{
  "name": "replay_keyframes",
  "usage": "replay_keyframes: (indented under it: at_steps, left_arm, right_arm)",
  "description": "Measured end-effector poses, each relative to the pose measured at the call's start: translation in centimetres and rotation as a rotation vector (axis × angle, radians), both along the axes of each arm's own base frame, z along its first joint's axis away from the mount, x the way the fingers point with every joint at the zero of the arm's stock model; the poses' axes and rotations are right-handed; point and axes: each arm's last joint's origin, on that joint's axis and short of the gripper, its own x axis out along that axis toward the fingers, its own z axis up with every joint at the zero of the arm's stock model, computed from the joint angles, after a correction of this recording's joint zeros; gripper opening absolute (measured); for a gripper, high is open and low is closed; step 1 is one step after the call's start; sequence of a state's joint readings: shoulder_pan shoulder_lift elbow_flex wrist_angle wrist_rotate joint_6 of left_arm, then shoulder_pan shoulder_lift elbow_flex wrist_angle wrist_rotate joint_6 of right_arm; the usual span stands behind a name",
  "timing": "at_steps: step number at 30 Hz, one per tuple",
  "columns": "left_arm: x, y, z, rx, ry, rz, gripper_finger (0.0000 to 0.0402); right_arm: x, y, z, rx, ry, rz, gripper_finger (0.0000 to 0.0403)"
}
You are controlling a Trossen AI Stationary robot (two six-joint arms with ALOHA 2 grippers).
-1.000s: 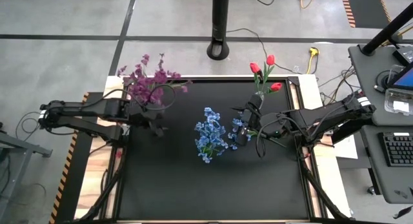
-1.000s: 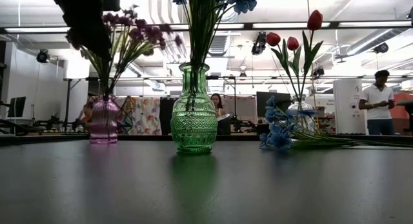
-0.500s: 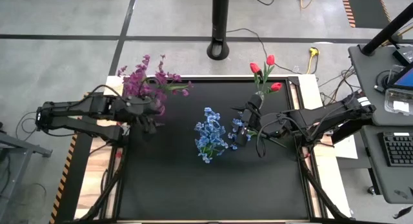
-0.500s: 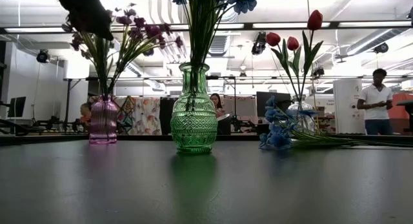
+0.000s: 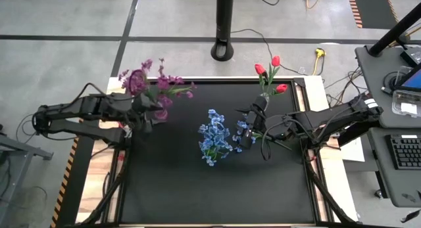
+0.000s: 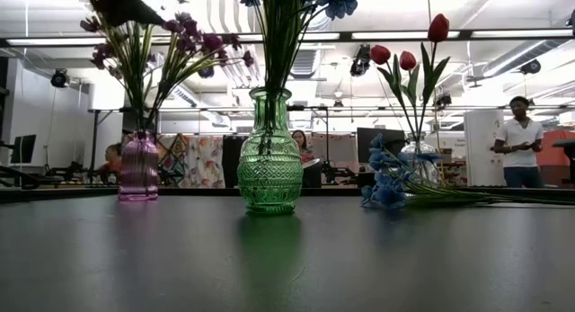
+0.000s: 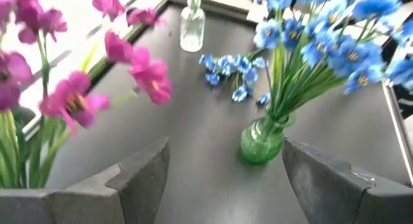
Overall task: Sort flowers into vase by color
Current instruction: Put the purple flower into the purple crystal vase
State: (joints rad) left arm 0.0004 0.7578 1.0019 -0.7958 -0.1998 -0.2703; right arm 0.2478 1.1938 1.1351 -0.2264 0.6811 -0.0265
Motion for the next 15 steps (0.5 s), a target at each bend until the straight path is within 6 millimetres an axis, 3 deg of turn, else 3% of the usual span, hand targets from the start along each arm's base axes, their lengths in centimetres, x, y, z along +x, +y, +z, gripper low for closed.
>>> replay_keyframes:
  at_steps: [15]
  left_arm:
    - [-1.7,0.1,1.2,0.051,-0.111,-0.005,0.0281]
  right_arm:
    - [0.0,0.0,0.0,0.0,0.0,0.0,0.0242]
